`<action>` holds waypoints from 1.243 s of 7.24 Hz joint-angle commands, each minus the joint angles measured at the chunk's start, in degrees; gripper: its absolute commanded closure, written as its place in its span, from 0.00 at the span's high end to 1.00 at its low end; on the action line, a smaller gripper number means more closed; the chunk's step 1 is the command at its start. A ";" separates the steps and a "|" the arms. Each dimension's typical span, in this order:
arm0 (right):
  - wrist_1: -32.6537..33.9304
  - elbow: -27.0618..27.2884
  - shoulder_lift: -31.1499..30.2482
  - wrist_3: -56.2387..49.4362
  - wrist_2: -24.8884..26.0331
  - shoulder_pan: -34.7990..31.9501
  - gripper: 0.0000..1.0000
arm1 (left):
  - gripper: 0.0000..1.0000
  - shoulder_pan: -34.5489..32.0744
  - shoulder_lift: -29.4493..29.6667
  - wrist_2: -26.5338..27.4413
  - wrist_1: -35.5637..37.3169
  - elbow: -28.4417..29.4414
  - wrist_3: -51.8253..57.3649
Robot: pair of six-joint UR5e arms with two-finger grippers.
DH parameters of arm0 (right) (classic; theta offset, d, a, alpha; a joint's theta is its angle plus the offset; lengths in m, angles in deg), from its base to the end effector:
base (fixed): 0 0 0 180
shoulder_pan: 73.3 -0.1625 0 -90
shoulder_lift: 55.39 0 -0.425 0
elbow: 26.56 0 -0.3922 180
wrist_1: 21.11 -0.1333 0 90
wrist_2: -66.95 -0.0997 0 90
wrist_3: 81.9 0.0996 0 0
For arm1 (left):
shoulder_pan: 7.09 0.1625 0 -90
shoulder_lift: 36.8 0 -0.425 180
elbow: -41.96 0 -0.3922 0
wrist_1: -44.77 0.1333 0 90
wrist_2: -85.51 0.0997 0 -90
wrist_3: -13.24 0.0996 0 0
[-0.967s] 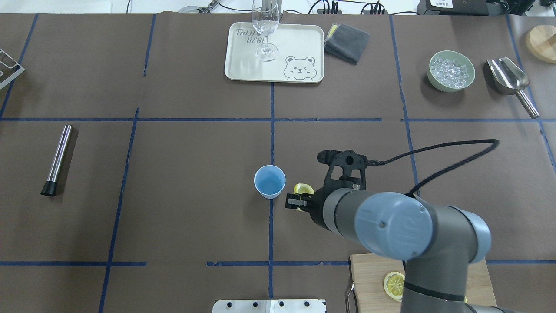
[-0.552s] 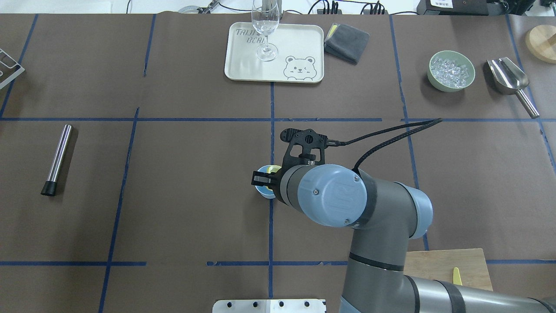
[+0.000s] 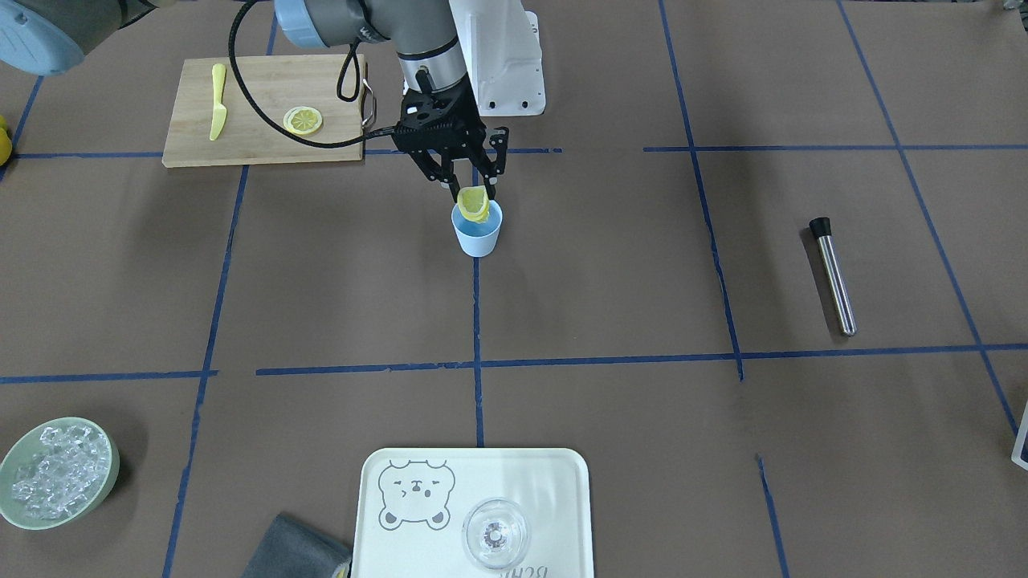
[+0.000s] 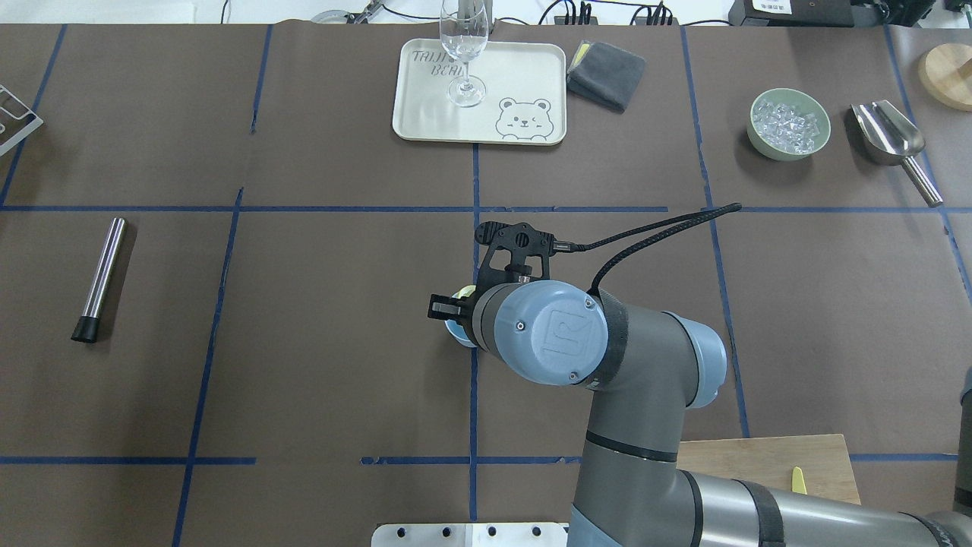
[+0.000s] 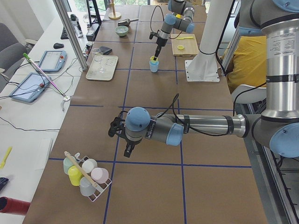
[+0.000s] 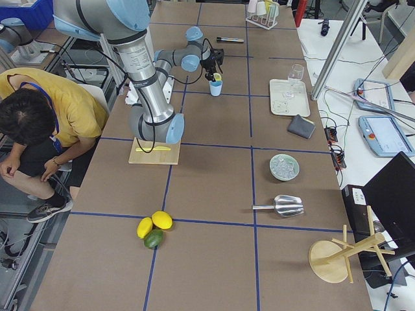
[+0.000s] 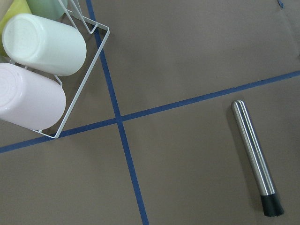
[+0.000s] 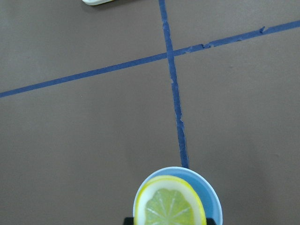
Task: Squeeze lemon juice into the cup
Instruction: 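Lower the lemon slice into the blue cup and open the right gripper, then raise the right gripper from the cup while the left gripper reaches for the muddler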
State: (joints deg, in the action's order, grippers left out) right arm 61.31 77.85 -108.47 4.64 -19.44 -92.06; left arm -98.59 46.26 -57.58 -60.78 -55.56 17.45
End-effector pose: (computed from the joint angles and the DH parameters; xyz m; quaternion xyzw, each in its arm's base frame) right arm -0.5582 -0.3370 0.1620 0.1216 -0.4770 0.1312 0.8605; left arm -0.0655 -0.4517 0.6102 0.1474 0.4357 0.0836 0.8840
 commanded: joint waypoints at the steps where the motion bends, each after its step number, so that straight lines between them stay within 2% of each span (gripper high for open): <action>1: 0.02 -0.87 0.08 -0.06 -0.09 0.04 0.85 | 1.00 0.00 0.17 0.00 0.00 0.05 -0.17; 2: -0.06 -0.88 0.08 -0.06 -0.44 0.04 0.91 | 1.00 0.17 0.87 0.09 -0.35 0.66 -0.96; 3: -0.15 -0.44 0.25 0.02 -1.22 -0.31 0.91 | 1.00 1.74 2.97 0.18 -3.92 2.67 -1.14; 4: 0.20 0.52 0.34 -0.15 -5.50 -2.66 1.00 | 1.00 8.02 6.64 0.87 -5.52 5.74 -7.15; 5: 0.37 2.88 -1.31 -0.67 -11.28 -7.12 1.00 | 1.00 11.57 9.90 3.23 -6.32 6.99 -15.73; 6: 0.38 8.47 -6.29 -1.03 -17.78 -12.13 1.00 | 1.00 16.04 10.54 10.91 -10.68 7.52 -23.65; 7: 0.38 10.96 -9.12 -2.60 -23.41 -16.18 1.00 | 1.00 21.83 12.11 14.03 -13.07 9.70 -32.78; 8: 0.29 13.08 -12.54 -4.53 -26.34 -18.31 1.00 | 0.95 27.37 15.78 16.41 -12.75 12.51 -39.22; 9: 0.11 13.45 -13.71 -5.76 -26.37 -18.51 1.00 | 0.88 30.29 16.34 17.13 -13.18 14.01 -41.03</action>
State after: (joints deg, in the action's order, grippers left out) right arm 61.59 89.75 -119.60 0.66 -43.78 -108.96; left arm -73.22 60.70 -42.47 -73.27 -43.90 -18.57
